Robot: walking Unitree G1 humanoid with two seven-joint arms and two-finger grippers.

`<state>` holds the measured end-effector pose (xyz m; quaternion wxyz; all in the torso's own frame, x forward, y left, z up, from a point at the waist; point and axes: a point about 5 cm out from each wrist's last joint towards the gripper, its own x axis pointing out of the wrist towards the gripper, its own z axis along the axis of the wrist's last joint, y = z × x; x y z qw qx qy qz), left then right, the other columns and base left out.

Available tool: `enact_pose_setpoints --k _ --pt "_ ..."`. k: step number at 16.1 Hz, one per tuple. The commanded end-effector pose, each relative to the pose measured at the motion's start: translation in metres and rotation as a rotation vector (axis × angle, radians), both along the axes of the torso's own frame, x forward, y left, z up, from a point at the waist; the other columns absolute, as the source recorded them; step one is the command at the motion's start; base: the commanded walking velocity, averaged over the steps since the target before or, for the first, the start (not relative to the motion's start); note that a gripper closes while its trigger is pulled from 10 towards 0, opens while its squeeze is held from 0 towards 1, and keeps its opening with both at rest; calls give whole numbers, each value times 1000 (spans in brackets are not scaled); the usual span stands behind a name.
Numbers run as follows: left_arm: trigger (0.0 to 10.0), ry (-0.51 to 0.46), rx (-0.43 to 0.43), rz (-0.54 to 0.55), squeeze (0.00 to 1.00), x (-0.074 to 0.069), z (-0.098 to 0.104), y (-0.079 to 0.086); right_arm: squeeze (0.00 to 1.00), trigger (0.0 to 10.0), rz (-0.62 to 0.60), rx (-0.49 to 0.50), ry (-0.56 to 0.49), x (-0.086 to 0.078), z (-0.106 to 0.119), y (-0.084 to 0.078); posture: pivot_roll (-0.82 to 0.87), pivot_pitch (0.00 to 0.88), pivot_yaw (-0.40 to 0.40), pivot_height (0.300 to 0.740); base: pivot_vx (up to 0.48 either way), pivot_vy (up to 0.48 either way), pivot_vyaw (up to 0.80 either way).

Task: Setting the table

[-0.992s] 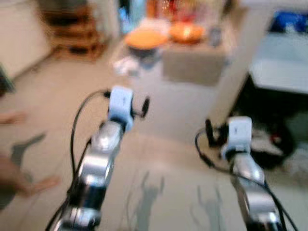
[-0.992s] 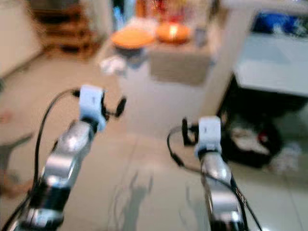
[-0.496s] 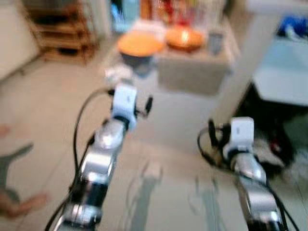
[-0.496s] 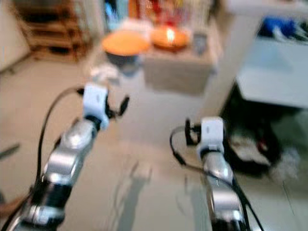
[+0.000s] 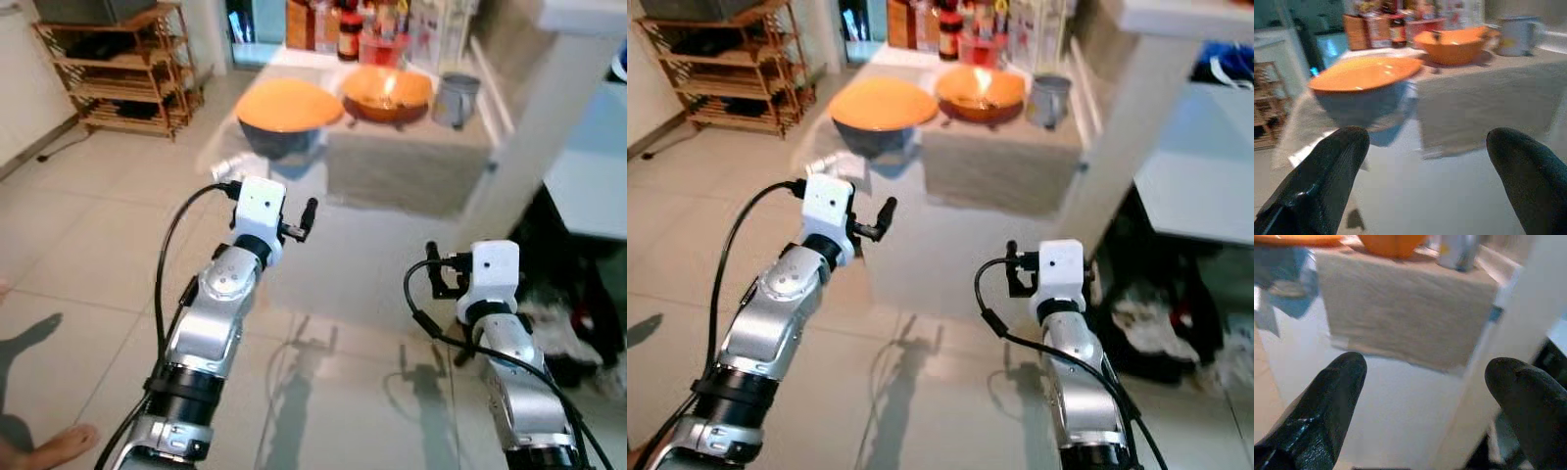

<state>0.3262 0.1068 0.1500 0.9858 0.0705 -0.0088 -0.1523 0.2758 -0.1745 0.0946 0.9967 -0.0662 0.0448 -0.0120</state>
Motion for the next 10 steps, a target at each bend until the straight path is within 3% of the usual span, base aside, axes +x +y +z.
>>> enact_pose_setpoints --k 1,7,10 --pt "10000 -18 8 25 0 2 5 8 75 10000 22 11 -23 2 5 8 -25 0 -4 740 461 0 0" --pt "10000 -21 12 18 0 2 5 7 75 10000 22 0 -37 3 7 8 -25 0 -2 740 461 0 0" --pt "10000 -77 -56 67 0 2 17 16 86 10000 -41 9 -172 -3 32 0 -20 0 -8 740 464 0 0"
